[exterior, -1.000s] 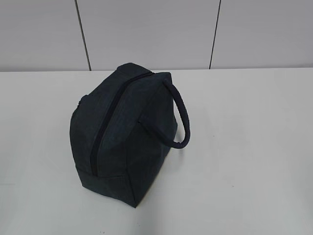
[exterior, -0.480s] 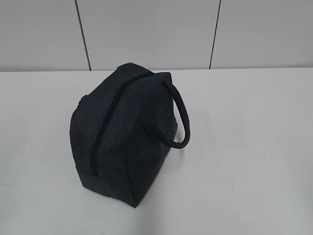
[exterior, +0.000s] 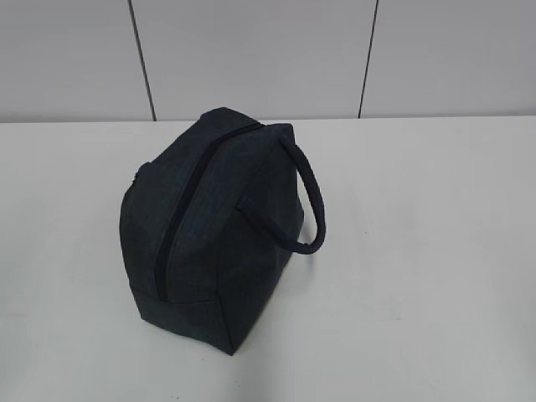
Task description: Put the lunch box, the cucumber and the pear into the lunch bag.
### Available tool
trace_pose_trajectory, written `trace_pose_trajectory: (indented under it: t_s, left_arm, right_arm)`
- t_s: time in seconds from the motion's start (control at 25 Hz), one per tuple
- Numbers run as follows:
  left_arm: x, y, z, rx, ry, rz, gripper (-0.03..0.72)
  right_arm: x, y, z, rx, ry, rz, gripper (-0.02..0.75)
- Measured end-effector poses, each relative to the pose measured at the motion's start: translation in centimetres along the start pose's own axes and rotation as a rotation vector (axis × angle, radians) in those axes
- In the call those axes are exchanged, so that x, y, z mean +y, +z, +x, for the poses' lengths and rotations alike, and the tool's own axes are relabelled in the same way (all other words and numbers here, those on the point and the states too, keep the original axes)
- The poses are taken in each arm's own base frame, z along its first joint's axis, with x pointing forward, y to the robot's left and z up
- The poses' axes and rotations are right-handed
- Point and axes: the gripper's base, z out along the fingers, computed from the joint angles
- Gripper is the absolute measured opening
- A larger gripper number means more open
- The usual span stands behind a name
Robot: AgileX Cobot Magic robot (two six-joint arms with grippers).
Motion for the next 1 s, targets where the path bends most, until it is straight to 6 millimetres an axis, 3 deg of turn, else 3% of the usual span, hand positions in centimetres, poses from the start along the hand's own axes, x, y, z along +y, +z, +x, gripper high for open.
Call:
trace_pose_trajectory:
  t_s: [1.0]
  left_arm:
    - [0.0, 0.0, 0.0, 0.0, 0.0, 0.0, 0.276]
  right_arm:
    - [0.0, 0.0, -0.01, -0.001, 0.002, 0.0, 0.497]
